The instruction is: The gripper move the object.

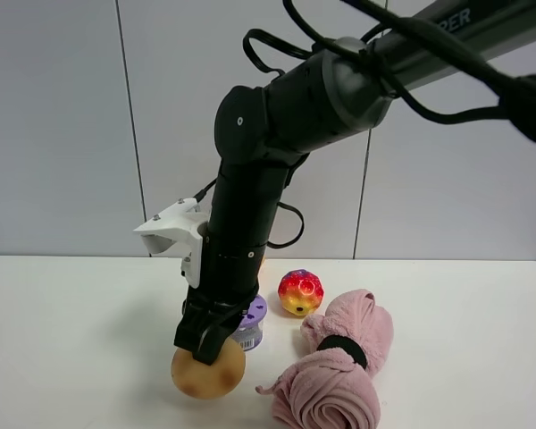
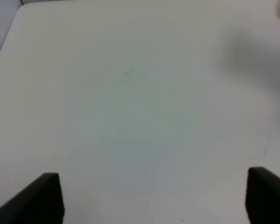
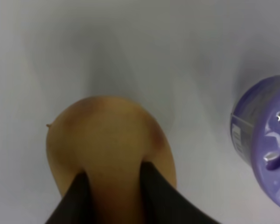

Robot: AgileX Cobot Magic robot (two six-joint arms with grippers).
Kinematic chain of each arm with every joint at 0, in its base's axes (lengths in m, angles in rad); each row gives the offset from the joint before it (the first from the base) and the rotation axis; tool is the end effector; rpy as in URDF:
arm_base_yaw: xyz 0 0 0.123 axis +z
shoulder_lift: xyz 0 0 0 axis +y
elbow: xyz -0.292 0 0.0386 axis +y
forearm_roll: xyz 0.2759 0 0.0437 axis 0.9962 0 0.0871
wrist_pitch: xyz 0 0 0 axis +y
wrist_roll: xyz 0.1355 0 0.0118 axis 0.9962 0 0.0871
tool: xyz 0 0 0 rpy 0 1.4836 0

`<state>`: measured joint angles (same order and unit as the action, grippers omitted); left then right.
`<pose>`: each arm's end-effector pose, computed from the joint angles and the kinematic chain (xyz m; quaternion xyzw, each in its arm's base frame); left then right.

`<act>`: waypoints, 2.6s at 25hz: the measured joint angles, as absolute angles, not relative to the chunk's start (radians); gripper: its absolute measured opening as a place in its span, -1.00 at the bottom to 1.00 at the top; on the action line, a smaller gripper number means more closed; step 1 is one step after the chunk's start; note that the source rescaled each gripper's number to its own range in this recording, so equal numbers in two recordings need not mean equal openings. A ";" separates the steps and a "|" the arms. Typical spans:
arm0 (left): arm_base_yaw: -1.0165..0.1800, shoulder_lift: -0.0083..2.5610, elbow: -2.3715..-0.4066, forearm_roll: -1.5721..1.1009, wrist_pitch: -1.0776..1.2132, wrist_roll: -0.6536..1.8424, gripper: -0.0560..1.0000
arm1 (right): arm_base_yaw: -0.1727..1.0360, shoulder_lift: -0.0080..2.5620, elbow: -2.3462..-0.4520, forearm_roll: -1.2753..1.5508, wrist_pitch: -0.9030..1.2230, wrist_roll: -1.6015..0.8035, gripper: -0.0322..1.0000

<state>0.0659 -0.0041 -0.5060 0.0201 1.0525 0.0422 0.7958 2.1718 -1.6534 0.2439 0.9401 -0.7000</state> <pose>0.0491 0.0056 0.2734 -0.0105 0.8483 0.0386 0.5280 0.3215 0.3662 0.1129 -0.6265 0.7659 0.1095 0.0937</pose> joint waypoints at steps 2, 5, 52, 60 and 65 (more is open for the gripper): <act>0.066 -0.004 -0.506 0.020 1.053 0.042 1.00 | 0.796 2.175 -1.653 0.245 0.938 -0.700 -0.94; 0.066 -0.004 -0.506 0.020 1.053 0.042 1.00 | 0.796 2.179 -1.653 0.246 0.923 -0.700 -0.94; 0.066 -0.004 -0.506 0.020 1.053 0.042 1.00 | 0.762 1.655 -1.614 -0.154 0.981 -0.284 0.60; 0.066 -0.004 -0.506 0.020 1.053 0.042 1.00 | 0.546 1.430 -1.202 -0.154 0.980 -0.203 0.60; 0.066 -0.004 -0.506 0.020 1.053 0.042 1.00 | 0.337 1.139 -0.976 -0.098 0.935 -0.124 0.60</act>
